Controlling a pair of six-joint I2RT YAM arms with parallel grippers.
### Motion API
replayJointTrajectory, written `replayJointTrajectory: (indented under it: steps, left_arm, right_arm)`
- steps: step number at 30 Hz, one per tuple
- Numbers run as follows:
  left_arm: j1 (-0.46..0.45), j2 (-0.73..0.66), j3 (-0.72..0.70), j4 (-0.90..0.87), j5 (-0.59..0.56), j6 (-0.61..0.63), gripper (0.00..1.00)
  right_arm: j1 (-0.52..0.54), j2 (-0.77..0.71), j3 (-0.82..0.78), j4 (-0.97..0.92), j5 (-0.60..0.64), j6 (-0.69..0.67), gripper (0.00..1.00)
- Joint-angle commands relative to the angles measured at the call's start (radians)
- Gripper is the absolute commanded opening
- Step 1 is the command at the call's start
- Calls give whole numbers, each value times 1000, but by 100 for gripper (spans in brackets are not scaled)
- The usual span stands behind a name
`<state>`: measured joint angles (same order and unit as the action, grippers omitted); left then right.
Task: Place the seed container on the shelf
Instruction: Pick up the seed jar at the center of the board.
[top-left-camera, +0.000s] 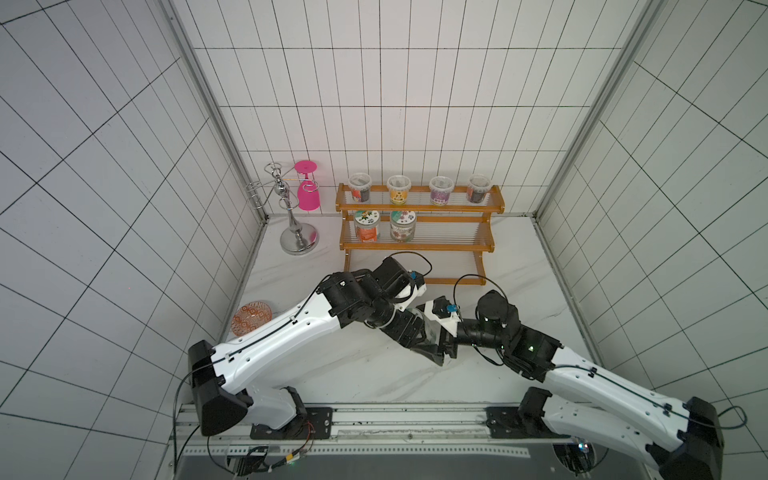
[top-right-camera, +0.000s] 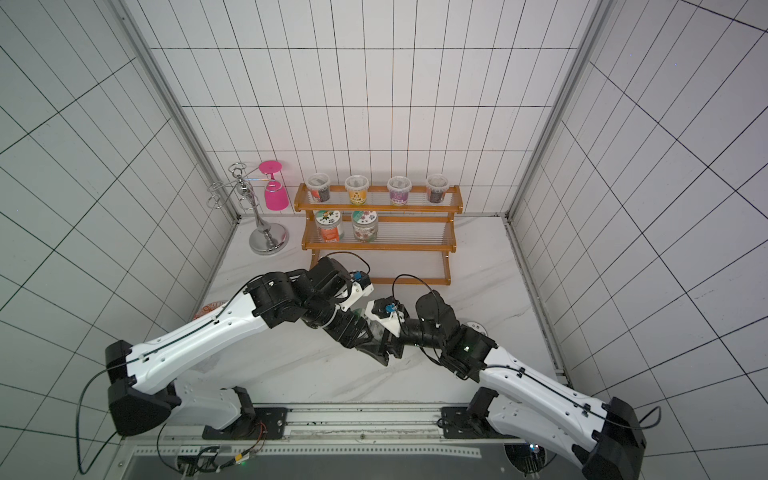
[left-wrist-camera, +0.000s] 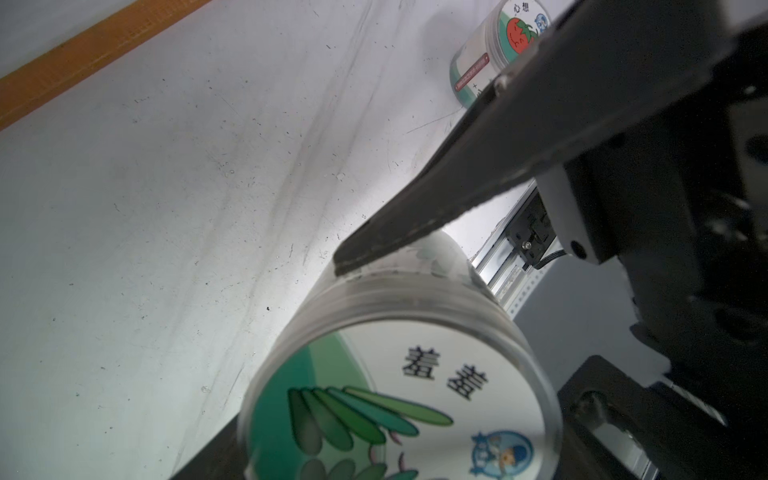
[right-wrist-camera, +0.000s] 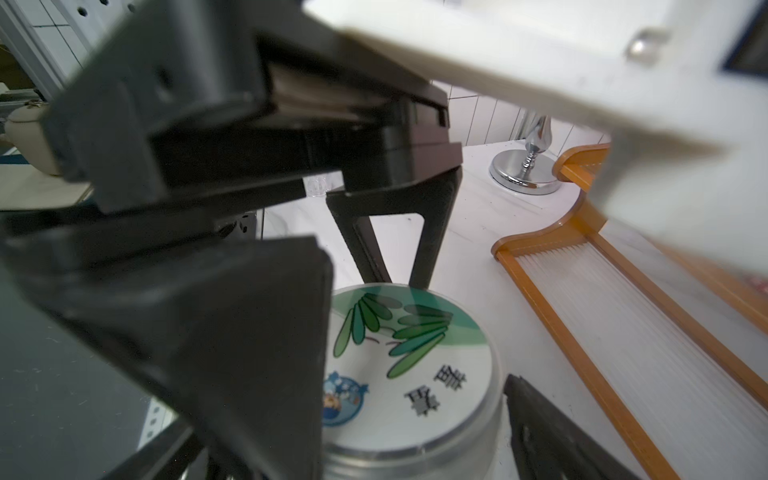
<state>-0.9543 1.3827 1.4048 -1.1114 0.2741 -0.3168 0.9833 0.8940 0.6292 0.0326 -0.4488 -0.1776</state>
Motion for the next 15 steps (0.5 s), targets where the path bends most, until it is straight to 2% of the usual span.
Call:
replayJointTrajectory:
  steps: [1, 7, 15]
  left_arm:
    - [0, -41, 0, 65, -21, -68, 54]
    - [-3, -66, 6, 73, -53, -93, 54]
    - [-9, -67, 13, 79, -37, -110, 54]
  right_arm:
    - [7, -26, -35, 24, 71, -34, 99]
    - [6, -35, -51, -8, 123, -51, 99]
    - [6, -3, -30, 10, 58, -75, 99]
